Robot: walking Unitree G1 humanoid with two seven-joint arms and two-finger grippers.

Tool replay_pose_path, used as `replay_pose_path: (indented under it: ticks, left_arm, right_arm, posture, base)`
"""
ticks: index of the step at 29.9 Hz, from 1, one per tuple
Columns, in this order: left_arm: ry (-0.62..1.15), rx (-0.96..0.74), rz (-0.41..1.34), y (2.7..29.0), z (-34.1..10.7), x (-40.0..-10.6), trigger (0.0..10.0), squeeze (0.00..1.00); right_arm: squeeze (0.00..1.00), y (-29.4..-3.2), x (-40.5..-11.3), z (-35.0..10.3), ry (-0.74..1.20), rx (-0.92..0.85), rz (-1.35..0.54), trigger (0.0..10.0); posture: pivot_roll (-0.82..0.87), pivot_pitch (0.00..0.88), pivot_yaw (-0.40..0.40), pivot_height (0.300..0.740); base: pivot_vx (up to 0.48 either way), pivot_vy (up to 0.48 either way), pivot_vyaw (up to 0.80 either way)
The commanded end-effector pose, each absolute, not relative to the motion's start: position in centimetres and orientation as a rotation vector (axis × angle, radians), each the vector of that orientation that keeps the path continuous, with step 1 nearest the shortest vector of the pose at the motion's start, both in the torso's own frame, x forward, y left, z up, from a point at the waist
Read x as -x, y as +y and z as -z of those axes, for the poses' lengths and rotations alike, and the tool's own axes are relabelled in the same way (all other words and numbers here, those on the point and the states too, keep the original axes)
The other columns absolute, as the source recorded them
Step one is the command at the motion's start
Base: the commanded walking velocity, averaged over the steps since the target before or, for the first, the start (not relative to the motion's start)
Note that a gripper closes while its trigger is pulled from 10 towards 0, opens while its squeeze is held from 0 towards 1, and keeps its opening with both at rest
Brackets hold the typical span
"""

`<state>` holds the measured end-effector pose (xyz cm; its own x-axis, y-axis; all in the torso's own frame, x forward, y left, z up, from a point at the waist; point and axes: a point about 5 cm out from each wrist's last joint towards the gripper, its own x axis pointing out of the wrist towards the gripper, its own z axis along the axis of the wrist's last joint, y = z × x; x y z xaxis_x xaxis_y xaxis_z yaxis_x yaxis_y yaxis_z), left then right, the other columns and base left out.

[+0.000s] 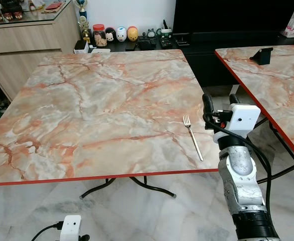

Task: Setting the table

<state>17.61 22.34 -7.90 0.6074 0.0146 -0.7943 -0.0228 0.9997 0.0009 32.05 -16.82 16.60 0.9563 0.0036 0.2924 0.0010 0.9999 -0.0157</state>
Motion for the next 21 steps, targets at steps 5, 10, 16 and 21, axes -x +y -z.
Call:
replay_pose_path:
  ticks: [5,10,16,21]
  left_arm:
    - [0.936,0.020,-0.032,22.52,8.07,-17.24,10.0,0.00]
    - [0.936,0.017,-0.033,22.58,8.03,-17.29,10.0,0.00]
    - [0.934,0.014,-0.030,22.59,8.01,-17.33,10.0,0.00]
    - [0.934,0.016,-0.028,22.56,7.99,-17.37,10.0,0.00]
  right_arm:
    - [0.00,-16.41,-32.02,-16.12,-0.274,0.014,-0.023,10.0]
    - [0.00,-16.42,-32.09,-16.21,-0.274,0.022,-0.024,10.0]
    - [0.00,-16.39,-31.88,-16.14,-0.278,0.049,-0.033,10.0]
    - [0.00,-16.17,-31.87,-16.17,-0.279,0.046,-0.052,10.0]
  posture:
    - [0.01,0.000,0.015,0.740]
    - [0.01,0.000,0.020,0.740]
    - [0.01,0.000,0.019,0.740]
    - [0.01,0.000,0.016,0.740]
  base:
    - [0.000,0.000,0.00]
    - [0.000,0.000,0.00]
    - [0.000,0.000,0.07]
    - [0.000,0.000,0.40]
